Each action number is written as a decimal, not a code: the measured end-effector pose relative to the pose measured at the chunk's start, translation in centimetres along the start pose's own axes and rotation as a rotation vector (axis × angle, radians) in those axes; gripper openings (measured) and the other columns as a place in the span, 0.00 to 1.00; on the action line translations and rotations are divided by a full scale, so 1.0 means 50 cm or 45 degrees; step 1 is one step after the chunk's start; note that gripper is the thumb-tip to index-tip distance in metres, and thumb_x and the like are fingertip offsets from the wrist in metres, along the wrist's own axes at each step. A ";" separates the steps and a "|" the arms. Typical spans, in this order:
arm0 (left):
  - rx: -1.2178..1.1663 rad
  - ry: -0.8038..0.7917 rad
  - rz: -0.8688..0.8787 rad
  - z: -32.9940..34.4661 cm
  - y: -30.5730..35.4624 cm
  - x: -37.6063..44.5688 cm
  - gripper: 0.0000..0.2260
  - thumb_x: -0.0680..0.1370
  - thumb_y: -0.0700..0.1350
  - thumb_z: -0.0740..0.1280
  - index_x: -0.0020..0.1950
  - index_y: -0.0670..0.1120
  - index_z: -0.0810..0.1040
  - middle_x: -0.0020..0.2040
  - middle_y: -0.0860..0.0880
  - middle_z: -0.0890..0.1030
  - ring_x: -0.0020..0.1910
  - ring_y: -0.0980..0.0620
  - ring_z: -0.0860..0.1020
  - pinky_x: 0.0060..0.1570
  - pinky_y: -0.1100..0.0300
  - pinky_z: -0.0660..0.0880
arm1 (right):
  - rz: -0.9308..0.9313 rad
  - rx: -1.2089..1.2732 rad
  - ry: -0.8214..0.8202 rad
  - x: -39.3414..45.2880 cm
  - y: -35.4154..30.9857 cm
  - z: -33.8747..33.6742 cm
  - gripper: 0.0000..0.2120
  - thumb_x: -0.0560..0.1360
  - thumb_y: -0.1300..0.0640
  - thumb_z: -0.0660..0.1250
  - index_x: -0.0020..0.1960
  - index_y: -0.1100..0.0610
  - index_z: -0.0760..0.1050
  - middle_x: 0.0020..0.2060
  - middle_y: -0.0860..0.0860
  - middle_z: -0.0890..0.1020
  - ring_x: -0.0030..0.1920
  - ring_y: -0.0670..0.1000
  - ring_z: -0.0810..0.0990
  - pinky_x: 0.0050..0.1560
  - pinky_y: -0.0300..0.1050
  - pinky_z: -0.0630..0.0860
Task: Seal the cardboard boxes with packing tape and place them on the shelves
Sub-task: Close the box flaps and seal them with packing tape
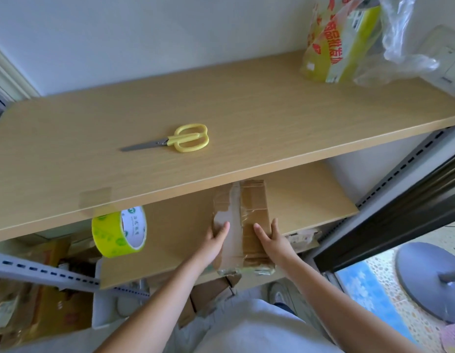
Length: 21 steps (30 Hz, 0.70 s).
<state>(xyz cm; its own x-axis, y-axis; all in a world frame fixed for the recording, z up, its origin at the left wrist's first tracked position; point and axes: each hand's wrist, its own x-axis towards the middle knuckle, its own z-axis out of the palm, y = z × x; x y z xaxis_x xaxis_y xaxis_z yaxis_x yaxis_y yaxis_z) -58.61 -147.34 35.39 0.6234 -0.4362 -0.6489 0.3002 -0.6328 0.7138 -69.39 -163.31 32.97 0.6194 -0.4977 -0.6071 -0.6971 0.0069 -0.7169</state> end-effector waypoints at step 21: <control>-0.264 0.105 -0.010 -0.028 -0.019 -0.014 0.45 0.77 0.67 0.63 0.81 0.47 0.41 0.82 0.48 0.50 0.79 0.45 0.55 0.77 0.44 0.54 | -0.287 -0.407 -0.121 0.014 -0.102 0.004 0.30 0.77 0.47 0.69 0.74 0.54 0.62 0.53 0.50 0.78 0.47 0.49 0.80 0.40 0.37 0.79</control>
<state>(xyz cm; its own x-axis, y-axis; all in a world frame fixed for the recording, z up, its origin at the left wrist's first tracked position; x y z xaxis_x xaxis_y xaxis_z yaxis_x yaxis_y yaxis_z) -58.31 -145.53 35.51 0.6748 -0.3730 -0.6368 0.4420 -0.4868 0.7535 -65.33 -163.51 36.12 0.7898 -0.3732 -0.4867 -0.6079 -0.3709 -0.7021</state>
